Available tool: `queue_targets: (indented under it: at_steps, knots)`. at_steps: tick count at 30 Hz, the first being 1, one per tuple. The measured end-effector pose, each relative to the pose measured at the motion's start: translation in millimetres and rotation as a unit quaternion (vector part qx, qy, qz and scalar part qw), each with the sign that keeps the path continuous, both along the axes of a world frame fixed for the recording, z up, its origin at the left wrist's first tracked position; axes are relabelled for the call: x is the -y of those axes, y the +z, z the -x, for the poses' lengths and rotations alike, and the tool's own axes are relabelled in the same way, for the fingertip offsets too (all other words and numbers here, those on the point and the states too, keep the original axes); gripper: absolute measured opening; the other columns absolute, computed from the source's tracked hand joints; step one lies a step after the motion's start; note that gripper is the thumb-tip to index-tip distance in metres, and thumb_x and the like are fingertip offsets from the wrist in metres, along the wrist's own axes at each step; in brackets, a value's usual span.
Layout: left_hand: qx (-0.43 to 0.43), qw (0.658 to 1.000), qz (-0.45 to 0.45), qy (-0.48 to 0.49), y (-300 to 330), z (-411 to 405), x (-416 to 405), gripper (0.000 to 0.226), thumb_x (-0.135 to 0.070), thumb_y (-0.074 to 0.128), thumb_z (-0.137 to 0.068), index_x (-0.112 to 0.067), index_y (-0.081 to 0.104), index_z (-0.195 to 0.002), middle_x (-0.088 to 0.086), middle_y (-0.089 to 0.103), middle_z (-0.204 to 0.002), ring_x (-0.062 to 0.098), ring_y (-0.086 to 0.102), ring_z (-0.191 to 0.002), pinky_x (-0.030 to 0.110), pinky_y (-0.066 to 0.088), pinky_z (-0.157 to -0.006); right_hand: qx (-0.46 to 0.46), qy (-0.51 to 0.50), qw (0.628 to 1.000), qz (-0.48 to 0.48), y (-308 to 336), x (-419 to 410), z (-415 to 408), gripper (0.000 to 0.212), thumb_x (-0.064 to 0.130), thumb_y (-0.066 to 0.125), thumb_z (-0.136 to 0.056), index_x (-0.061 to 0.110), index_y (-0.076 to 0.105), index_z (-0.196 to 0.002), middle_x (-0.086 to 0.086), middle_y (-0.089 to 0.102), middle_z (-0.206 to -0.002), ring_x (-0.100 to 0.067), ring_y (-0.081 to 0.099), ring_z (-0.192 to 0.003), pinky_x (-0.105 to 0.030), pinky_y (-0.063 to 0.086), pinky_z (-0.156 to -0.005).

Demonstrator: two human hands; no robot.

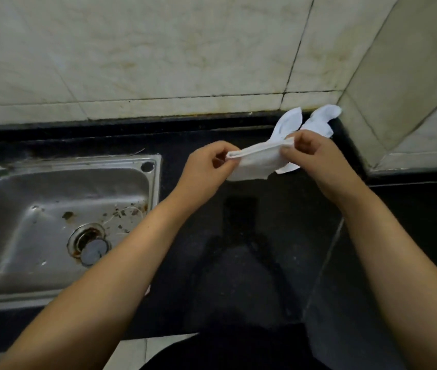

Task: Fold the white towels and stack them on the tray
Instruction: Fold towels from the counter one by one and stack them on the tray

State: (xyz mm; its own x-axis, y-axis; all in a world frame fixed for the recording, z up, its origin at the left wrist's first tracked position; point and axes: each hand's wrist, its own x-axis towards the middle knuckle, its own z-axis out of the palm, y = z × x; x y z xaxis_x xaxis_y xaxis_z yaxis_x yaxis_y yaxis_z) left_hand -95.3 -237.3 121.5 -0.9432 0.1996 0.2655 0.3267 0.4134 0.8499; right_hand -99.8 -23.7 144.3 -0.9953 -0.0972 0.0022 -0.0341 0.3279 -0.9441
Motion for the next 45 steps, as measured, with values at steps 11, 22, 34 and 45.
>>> queue_targets:
  at_steps: [11,22,34,45]
  knots:
    - [0.384,0.887,0.157,-0.204,-109.3,-81.6,22.5,0.009,-0.022,0.061,-0.09,-0.024,0.068,-0.094,-0.012,0.068,-0.087,-0.003,0.064,-0.084,0.007,0.047,-0.072,0.245,0.11,0.959,-0.088,-137.9,-11.7,-128.7,0.004,0.013,0.064,-0.088,0.017,0.065,-0.086,0.004,0.06,-0.076,-0.003,0.056,-0.071,-0.021,0.045,-0.07]
    - [0.299,0.927,0.212,-0.084,-120.8,10.2,-18.0,0.011,-0.02,0.058,-0.09,-0.012,0.065,-0.091,0.004,0.063,-0.087,0.017,0.057,-0.083,0.027,0.045,-0.071,0.239,-0.076,0.956,-0.154,-148.6,-5.4,-45.3,0.016,0.025,0.056,-0.092,0.011,0.061,-0.096,0.002,0.055,-0.078,-0.015,0.052,-0.079,-0.025,0.038,-0.063]
    - [0.251,0.909,0.322,0.08,-146.5,-3.0,-34.3,0.033,-0.043,0.052,-0.091,-0.016,0.05,-0.109,0.002,0.055,-0.107,0.02,0.052,-0.102,0.037,0.037,-0.089,0.222,-0.137,0.909,-0.326,-169.0,5.3,-42.7,0.045,0.037,0.051,-0.094,0.01,0.044,-0.129,-0.011,0.052,-0.126,-0.027,0.054,-0.11,-0.042,0.048,-0.088]
    - [0.308,0.928,0.21,-0.022,-132.9,-12.6,-35.5,0.013,-0.025,0.056,-0.091,-0.013,0.05,-0.093,0.004,0.055,-0.1,0.021,0.054,-0.093,0.035,0.047,-0.081,0.313,-0.208,0.905,-0.199,-150.0,23.9,-57.1,0.022,0.023,0.057,-0.087,0.009,0.056,-0.104,-0.007,0.059,-0.103,-0.023,0.057,-0.095,-0.034,0.047,-0.079]
